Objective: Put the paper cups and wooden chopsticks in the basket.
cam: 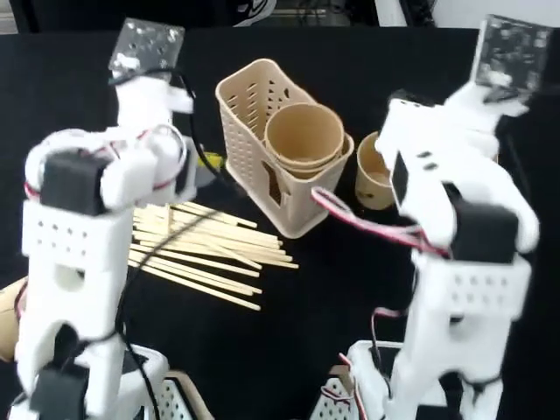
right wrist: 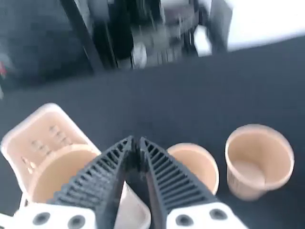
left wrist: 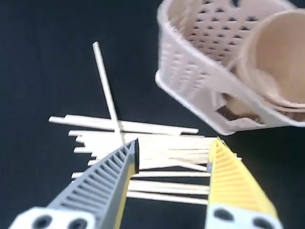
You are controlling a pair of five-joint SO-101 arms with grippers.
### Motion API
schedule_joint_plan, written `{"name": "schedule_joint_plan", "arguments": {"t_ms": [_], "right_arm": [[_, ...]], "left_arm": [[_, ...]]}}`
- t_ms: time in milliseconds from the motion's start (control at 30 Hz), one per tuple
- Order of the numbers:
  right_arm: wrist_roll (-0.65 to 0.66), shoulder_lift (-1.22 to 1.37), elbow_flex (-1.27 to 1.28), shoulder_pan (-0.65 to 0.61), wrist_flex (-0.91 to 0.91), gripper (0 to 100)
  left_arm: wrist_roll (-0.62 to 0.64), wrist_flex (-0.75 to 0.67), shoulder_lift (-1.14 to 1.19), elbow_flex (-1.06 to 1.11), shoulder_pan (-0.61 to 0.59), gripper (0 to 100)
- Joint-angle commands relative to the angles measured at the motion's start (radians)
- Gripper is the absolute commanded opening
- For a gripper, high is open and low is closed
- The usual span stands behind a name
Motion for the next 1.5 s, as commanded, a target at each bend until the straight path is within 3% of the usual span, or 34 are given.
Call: {"name": "schedule_joint_plan", "arguments": {"t_ms": [0,167,267,367,533,667,800,1133,1300,1467], "right_arm": [[0.021,-0.077,-0.07,0.031,0.02,1.4],[0.201,-0.104,-0.035,0.181,0.077,1.5],[0.411,-0.058,0.059,0.198,0.097,1.5],[0.598,0.004,0.15,0.222,0.101,1.5],[0.631,0.077,0.199,0.295,0.092,1.5],[0.631,0.125,0.2,0.31,0.069,1.5],[0.631,0.174,0.199,0.307,0.064,1.5],[0.631,0.254,0.196,0.305,0.032,1.5],[0.631,0.26,0.199,0.305,0.032,1.5],[0.631,0.26,0.196,0.305,0.031,1.5]], "left_arm": [[0.002,-0.133,-0.153,0.142,0.047,25],[-0.02,-0.302,-0.316,0.412,-0.022,25],[-0.091,-0.262,-0.434,0.449,-0.185,25],[-0.16,-0.172,-0.54,0.473,-0.475,25],[-0.255,-0.095,-0.695,0.746,-0.897,25],[-0.307,-0.163,-0.916,1.076,-1.093,25],[-0.325,-0.226,-1.162,1.182,-1.314,25],[-0.327,-0.382,-1.247,1.435,-1.584,25],[-0.279,-0.512,-1.249,1.615,-1.563,25],[-0.212,-0.58,-1.255,1.658,-1.471,25]]}}
